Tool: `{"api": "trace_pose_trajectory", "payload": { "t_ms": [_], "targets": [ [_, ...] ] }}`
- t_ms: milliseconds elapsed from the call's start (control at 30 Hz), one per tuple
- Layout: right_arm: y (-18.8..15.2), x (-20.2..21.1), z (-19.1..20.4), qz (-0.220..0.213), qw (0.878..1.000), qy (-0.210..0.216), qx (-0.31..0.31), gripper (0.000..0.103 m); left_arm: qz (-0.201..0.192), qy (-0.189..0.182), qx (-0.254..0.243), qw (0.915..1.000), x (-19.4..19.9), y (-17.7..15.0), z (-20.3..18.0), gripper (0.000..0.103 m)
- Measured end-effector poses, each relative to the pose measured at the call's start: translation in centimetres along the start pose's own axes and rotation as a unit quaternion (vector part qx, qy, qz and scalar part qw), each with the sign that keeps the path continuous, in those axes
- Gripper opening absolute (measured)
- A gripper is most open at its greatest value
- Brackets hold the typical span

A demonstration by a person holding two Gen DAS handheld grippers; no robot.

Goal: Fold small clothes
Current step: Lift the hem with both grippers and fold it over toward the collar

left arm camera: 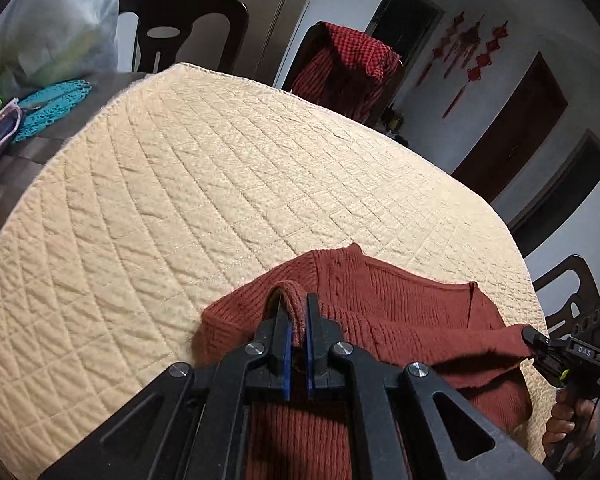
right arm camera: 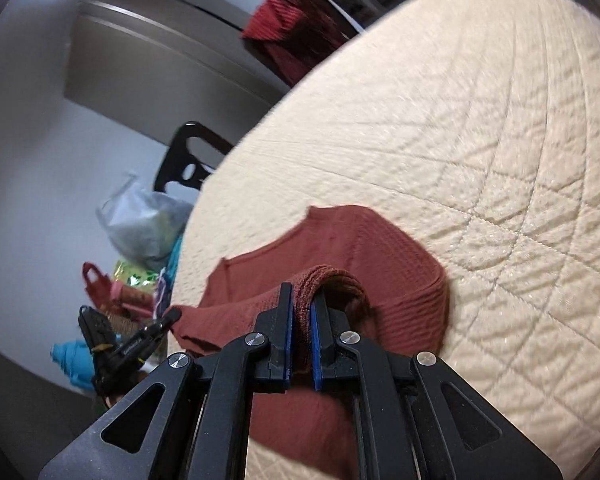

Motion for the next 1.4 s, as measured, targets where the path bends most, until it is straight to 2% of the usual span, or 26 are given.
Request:
{"api": "trace_pose_trajectory", "payload": {
  "t_ms": [267, 367, 433, 500, 667, 833, 933, 1000, 1033, 1067, 1167, 1300, 1400],
  "targets": [
    [1.8, -1.6, -1.3, 0.002, 1.0, 0.005, -0.028, 0.012, 0.014, -0.003, 0.015, 0.9998, -1.7, 0.9, -0.1, 0.008],
    [2.7, -1.8, -1.5, -0.011, 0.999, 0.003, -0.03, 0.021, 0.011, -0.009, 0.017, 0.9997, -1.7, 1.2, -0.3, 0.011],
    [3.3, -1.5, -1.5, -0.024, 0.999, 0.005, -0.027, 0.03, 0.003, -0.007, 0.017, 0.9998, -1.5, 1.5, -0.3, 0.018],
    [3.6, -0.7, -1.5, -0.033, 0.999, -0.007, -0.017, 0.03, -0.013, 0.001, 0.016, 0.9998, -1.0, 2.0, -0.1, 0.024],
    [3.1, 1.1, 0.1, -0.044, 0.998, -0.029, 0.04, 0.03, -0.047, 0.005, 0.004, 0.9989, 1.5, 2.7, 0.0, 0.024],
    [-0.1, 1.8, 2.1, -0.023, 0.992, -0.049, 0.112, 0.03, -0.035, -0.012, -0.033, 0.9988, 2.8, -0.5, -1.4, 0.024],
    [-2.4, 1.0, 2.0, 0.006, 0.985, -0.079, 0.15, 0.03, -0.019, 0.006, -0.07, 0.9973, 1.7, -3.0, -1.4, 0.024],
    [-3.1, 0.3, 0.8, 0.021, 0.983, -0.099, 0.152, 0.029, 0.005, 0.033, -0.071, 0.9969, 0.3, -4.3, -0.2, 0.024],
    [-3.3, 0.2, 0.1, 0.022, 0.982, -0.108, 0.151, 0.018, -0.004, 0.03, -0.074, 0.9968, 0.4, -4.4, -0.1, 0.024],
    [-3.2, 0.5, -0.4, 0.019, 0.982, -0.113, 0.147, 0.015, -0.007, 0.034, -0.079, 0.9963, 0.8, -4.5, -0.1, 0.024],
    [-3.7, 2.2, 0.7, 0.008, 0.977, -0.129, 0.17, 0.015, -0.011, 0.017, -0.08, 0.9966, 3.0, -5.1, -0.7, 0.024],
    [-6.0, 3.3, 2.8, 0.009, 0.967, -0.132, 0.218, 0.015, -0.021, 0.007, -0.119, 0.9927, 5.0, -7.5, -1.8, 0.024],
    [-8.0, 2.6, 2.1, 0.031, 0.96, -0.154, 0.232, 0.015, -0.008, 0.026, -0.122, 0.9921, 4.1, -9.0, -0.9, 0.024]
  ]
}}
Point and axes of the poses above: each gripper's, at about its wrist camera, not at the fingertips, and x roughly against the way its jaws point, z to its left, y to its top, the point moved 9 cm from there along -x, roughly the way its jaws point, and after that the axes turned 10 degrees about x, right-handed, at the moved point
